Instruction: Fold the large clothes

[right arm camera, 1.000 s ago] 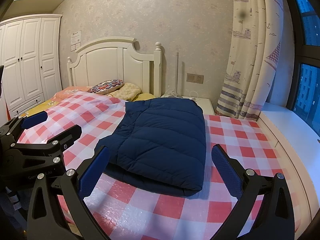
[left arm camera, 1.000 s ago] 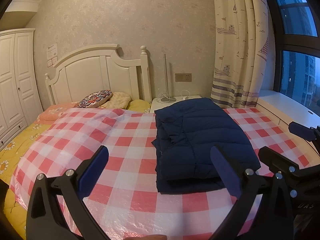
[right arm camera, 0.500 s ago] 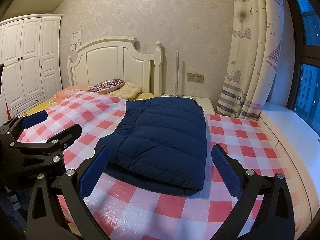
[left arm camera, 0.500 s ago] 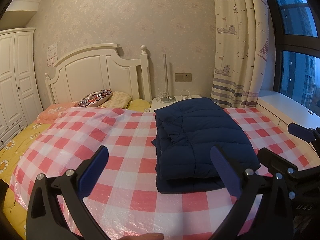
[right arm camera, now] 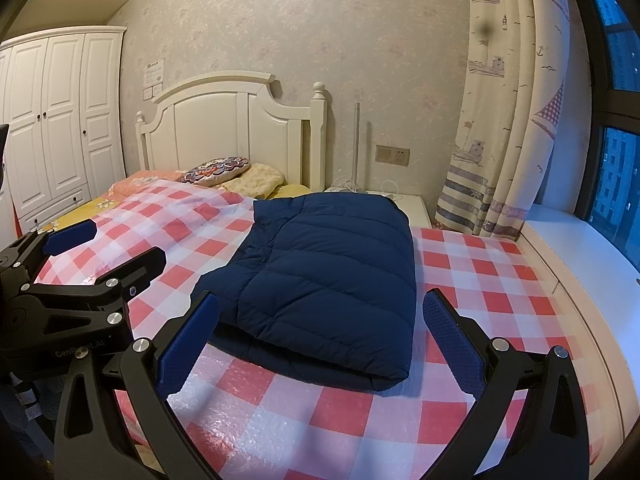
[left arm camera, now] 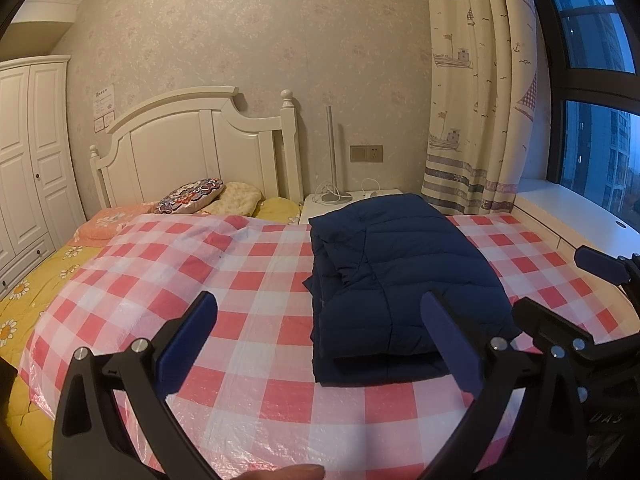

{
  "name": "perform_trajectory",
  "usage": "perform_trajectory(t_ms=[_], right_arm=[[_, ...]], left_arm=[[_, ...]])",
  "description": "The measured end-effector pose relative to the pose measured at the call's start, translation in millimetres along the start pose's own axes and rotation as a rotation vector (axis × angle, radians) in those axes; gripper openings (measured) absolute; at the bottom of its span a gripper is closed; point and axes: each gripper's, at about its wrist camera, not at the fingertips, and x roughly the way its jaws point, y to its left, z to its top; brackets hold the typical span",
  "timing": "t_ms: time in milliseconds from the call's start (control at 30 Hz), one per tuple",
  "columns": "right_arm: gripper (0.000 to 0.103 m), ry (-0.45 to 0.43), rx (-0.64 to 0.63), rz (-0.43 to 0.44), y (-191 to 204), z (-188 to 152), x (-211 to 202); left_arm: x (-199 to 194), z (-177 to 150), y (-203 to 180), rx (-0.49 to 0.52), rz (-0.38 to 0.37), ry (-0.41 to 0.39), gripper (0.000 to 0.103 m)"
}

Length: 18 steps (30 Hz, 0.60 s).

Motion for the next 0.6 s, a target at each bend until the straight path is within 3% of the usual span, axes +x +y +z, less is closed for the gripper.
perform_trajectory(t_ms=[600], right_arm=[[0.098, 0.011, -0.001, 0.013, -3.4, -8.0, 4.4]], left_arm=[[0.9, -4.1, -0.2, 0.005, -0.002, 0.002, 0.101]])
